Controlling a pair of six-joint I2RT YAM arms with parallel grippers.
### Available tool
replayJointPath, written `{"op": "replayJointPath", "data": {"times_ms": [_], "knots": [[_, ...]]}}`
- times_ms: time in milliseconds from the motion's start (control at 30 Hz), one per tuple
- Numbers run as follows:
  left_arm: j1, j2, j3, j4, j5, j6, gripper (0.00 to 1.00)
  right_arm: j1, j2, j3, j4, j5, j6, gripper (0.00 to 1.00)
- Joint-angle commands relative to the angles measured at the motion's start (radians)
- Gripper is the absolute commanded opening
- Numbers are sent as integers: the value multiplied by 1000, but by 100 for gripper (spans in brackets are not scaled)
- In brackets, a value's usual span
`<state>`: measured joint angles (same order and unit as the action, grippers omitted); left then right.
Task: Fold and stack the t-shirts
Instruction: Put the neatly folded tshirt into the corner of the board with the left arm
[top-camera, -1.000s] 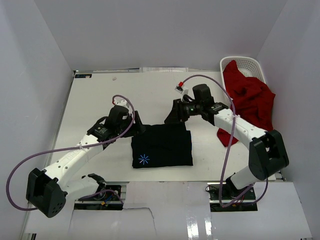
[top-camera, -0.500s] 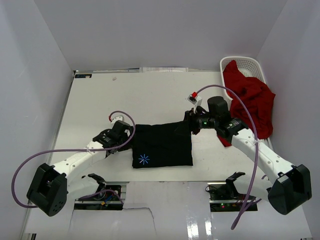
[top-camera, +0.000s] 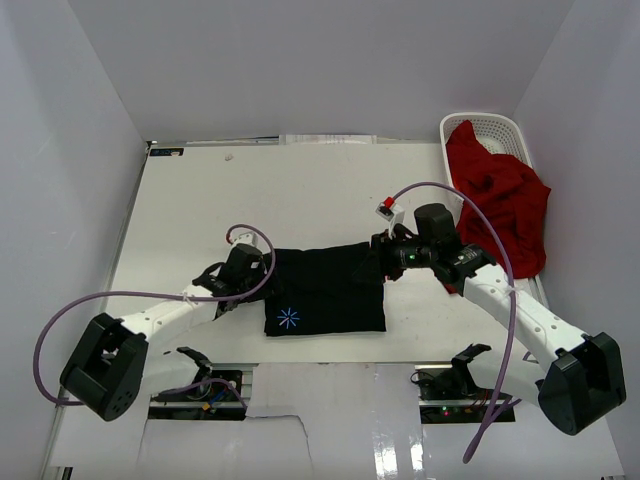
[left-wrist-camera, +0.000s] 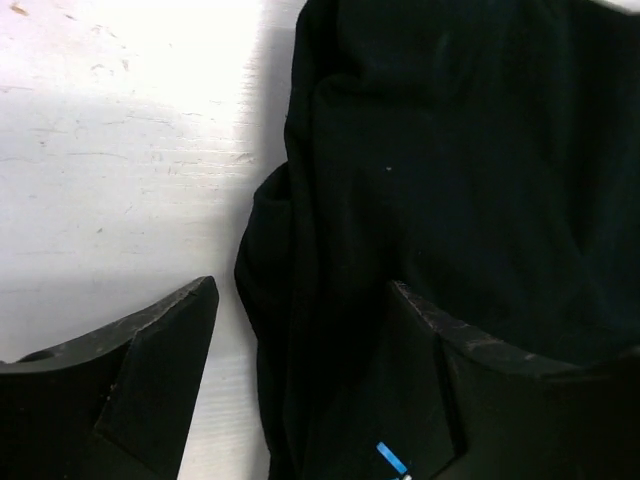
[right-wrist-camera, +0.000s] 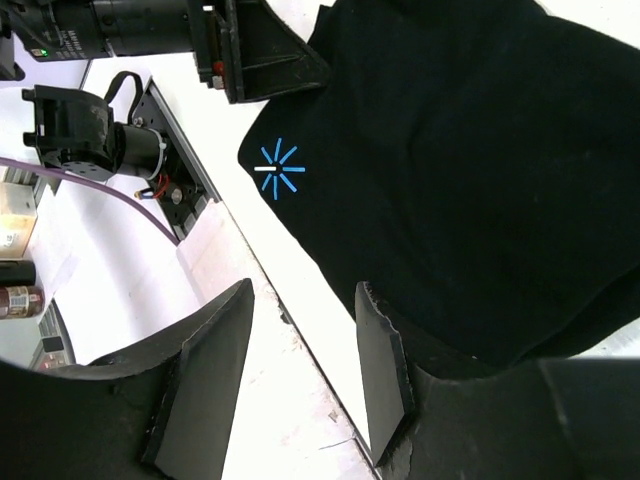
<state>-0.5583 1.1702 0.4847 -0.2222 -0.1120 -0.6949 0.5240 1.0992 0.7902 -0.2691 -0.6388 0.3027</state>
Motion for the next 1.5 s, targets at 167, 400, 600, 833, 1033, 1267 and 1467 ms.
{"op": "replayJointPath", "data": {"times_ms": [167,400,600,833,1033,1267,1467], "knots": [[11,181,95,-35,61,17,48,-1,-25,-8,11,-19,-8,52],[43,217,107,-55,48,-2,20,-2,-29,-17,13,-18,3,52],[227,256,216,-137,9,64,0,-2,-25,-14,13,-22,1,52],[406,443,494,-200,-43,207,0,-1,-30,-22,21,-28,4,52],[472,663,787,-247,-150,301,0,-4,-39,-23,22,-38,6,52],[604,865,1101,-296,-206,362,0,-7,-53,-42,21,-48,7,52],[692,1020,1313,-292,-187,374,0,-9,-65,-40,16,-59,18,52]]}}
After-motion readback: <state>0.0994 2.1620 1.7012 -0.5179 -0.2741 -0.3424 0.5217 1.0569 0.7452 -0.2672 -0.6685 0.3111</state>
